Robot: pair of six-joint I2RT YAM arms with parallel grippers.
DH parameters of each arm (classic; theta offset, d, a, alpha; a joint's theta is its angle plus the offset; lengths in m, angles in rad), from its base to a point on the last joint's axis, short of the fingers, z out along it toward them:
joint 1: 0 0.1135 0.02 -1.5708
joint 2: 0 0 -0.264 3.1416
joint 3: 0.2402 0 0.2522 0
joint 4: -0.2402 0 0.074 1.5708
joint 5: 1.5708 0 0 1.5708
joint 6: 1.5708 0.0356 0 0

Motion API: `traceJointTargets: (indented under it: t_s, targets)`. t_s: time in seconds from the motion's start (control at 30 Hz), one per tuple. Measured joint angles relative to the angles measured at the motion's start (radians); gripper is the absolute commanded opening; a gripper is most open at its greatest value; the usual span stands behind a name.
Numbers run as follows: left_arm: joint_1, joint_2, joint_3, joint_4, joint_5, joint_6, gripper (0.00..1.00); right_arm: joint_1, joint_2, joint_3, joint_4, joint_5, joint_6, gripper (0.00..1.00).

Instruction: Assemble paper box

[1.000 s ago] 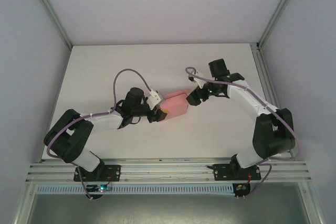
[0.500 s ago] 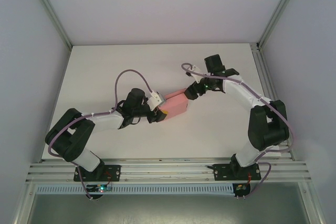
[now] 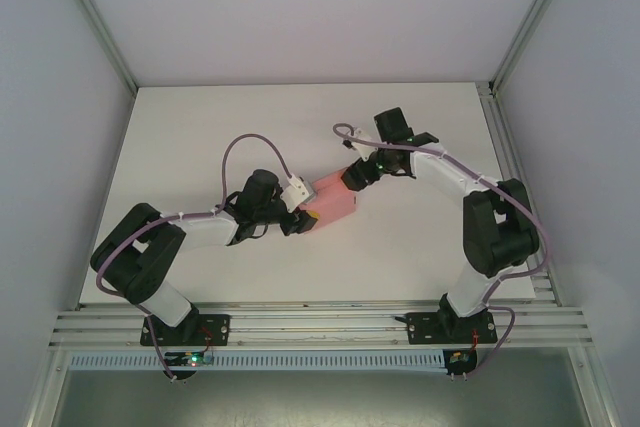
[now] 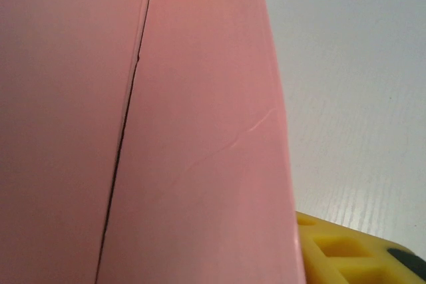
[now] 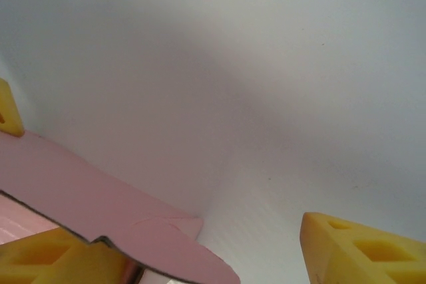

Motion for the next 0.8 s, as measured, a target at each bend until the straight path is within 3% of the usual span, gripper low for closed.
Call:
traceJointTargets:
  t_s: [0.37,0.63,0.8]
  targets:
    - [-0.013,0.056,0.073,-0.049,0.002,0.090,0.47,0.034,-0.189,-0.185,0.100,0.172,0.157,0.72]
    - [-0.011,0.077,0.124,-0.106,0.016,0.155,0.47,-0.048,-0.422,-0.270,0.052,0.048,0.145,0.73]
    - [-0.011,0.085,0.155,-0.158,0.053,0.185,0.47,-0.104,-0.441,-0.261,0.068,0.016,0.074,0.71]
